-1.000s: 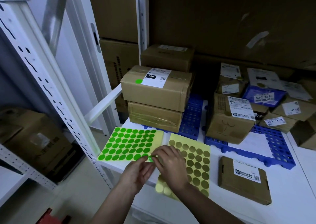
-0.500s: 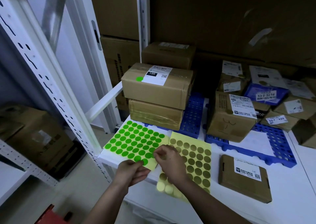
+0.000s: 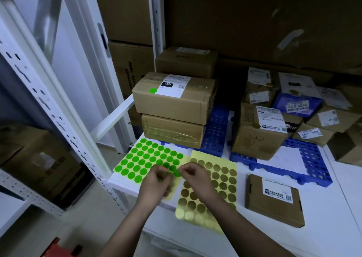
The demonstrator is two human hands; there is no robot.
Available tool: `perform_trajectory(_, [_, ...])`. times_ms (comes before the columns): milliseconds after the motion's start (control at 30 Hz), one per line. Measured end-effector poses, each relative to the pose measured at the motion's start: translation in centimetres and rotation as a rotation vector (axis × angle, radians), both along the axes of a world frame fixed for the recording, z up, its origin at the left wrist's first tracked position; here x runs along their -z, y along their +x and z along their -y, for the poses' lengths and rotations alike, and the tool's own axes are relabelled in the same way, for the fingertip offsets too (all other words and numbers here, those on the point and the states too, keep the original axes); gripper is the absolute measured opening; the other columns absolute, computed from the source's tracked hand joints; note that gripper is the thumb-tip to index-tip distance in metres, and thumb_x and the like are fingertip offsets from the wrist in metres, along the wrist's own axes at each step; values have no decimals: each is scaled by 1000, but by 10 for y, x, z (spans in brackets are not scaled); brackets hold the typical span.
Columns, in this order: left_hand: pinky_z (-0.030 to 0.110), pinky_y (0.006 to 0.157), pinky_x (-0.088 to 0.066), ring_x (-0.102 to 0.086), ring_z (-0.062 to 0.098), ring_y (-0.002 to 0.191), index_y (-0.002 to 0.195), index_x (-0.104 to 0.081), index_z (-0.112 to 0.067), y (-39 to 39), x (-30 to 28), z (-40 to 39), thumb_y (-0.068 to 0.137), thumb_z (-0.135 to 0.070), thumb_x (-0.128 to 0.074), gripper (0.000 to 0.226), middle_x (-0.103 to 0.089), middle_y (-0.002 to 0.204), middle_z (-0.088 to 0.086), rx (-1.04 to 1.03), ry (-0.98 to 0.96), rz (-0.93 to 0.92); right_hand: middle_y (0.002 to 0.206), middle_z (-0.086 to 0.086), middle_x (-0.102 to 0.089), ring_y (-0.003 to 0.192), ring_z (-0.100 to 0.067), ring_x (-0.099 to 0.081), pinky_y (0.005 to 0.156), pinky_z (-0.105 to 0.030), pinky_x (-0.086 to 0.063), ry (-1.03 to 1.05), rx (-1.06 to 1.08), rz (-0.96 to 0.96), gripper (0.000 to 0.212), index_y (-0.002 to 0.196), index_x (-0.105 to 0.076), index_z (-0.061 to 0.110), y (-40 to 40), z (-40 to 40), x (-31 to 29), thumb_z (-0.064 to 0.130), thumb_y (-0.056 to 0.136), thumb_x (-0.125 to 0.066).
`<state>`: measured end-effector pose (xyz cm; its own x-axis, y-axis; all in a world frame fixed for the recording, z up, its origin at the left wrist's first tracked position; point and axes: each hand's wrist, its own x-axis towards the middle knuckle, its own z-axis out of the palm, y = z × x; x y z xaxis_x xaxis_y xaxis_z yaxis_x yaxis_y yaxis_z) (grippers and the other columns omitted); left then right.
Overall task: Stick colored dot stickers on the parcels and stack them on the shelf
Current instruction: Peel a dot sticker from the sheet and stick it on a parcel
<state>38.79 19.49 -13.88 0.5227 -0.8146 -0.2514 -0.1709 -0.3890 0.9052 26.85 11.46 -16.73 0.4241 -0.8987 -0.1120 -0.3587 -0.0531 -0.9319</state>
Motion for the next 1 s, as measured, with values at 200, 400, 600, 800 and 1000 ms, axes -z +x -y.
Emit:
perform_trajectory(200, [20, 63, -45, -59, 6, 69, 85, -62, -17, -46, -5, 29, 87, -8, -63, 9, -62, 79, -2, 159, -77, -74, 84, 8, -70, 73, 7, -61, 68, -10, -45, 89, 165, 183, 8, 87, -71, 14, -57, -1, -23, 10, 89, -64])
perform_trajectory(400, [4, 57, -39, -55, 4, 73, 93, -66, -5, -104, -5, 53, 89, -12, -61, 9, -60, 79, -4, 357, -52, -72, 79, 8, -69, 65, 7, -60, 62, -10, -43, 109, 308, 202, 9, 87, -70, 11, -123, -2, -30, 6, 89, -64])
perform_trajectory(600, [17, 68, -42, -58, 13, 83, 89, -64, -11, -160, -3, 73, 90, -18, -61, 7, -63, 85, -3, 495, -14, 7, 84, 1, -71, 71, 5, -62, 65, -8, -45, 75, 480, 105, 14, 97, -68, 12, -180, -2, -27, 11, 84, -71])
perform_trajectory(800, [26, 66, -42, -60, 13, 84, 84, -59, -29, -189, 3, 93, 91, -33, -55, 9, -62, 93, -8, 599, 104, 382, 89, 8, -67, 87, -11, -61, 65, -15, -42, -36, 534, -196, 12, 100, -60, 26, -220, 3, -14, 20, 90, -62])
perform_trajectory(1000, [33, 87, -45, -54, 17, 102, 89, -64, -28, -200, 2, 93, 90, -36, -50, 16, -53, 105, -4, 657, 118, 721, 99, 4, -66, 83, -23, -60, 65, -33, -45, -538, 472, -589, 30, 97, -68, 24, -242, -7, 12, 14, 86, -41])
